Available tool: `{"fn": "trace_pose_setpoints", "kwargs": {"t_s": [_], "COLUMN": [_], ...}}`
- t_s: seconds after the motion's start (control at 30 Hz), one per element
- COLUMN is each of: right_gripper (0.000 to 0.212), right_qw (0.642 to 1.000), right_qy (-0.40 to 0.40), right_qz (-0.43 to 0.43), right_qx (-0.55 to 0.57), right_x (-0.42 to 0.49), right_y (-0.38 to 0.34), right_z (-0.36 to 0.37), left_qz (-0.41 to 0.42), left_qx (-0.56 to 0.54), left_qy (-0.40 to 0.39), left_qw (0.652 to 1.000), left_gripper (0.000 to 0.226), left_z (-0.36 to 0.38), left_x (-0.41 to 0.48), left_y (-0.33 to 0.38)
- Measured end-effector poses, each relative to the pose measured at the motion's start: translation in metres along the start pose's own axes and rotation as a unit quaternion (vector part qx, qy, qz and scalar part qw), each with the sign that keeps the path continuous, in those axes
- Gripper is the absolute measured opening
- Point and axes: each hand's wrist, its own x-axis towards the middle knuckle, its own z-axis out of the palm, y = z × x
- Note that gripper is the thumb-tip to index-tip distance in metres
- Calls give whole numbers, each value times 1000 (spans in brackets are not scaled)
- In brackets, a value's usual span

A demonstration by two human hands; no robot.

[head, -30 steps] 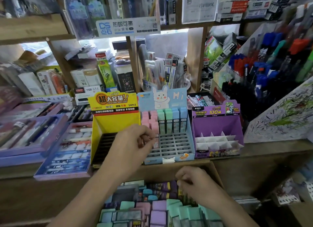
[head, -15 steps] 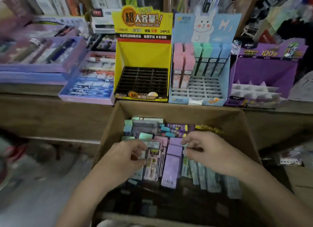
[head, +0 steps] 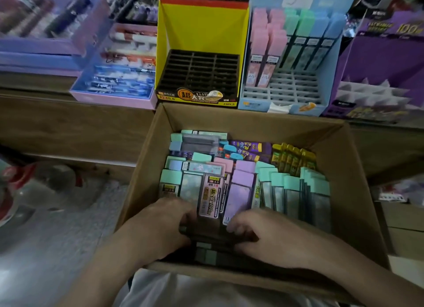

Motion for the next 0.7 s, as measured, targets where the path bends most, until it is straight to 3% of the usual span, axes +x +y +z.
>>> {"fn": "trace_pose_setpoints", "kwargs": {"t_s": [0.4, 0.7], "right_gripper": [62, 40], "right_qw": [994, 994], "right_qy": [-96, -90], "right_qz": [40, 47], "right_qx": [26, 32], "right_x": [0, -2], "right_y": [0, 5], "right_z": [2, 5], "left_qz": [21, 60], "left_qx": [71, 51], "left_qy": [-79, -111], "left_qw": [994, 991], "left_gripper": [40, 33], "left_z": [3, 4], "left_x": [3, 5], "left_y": [3, 2]}}
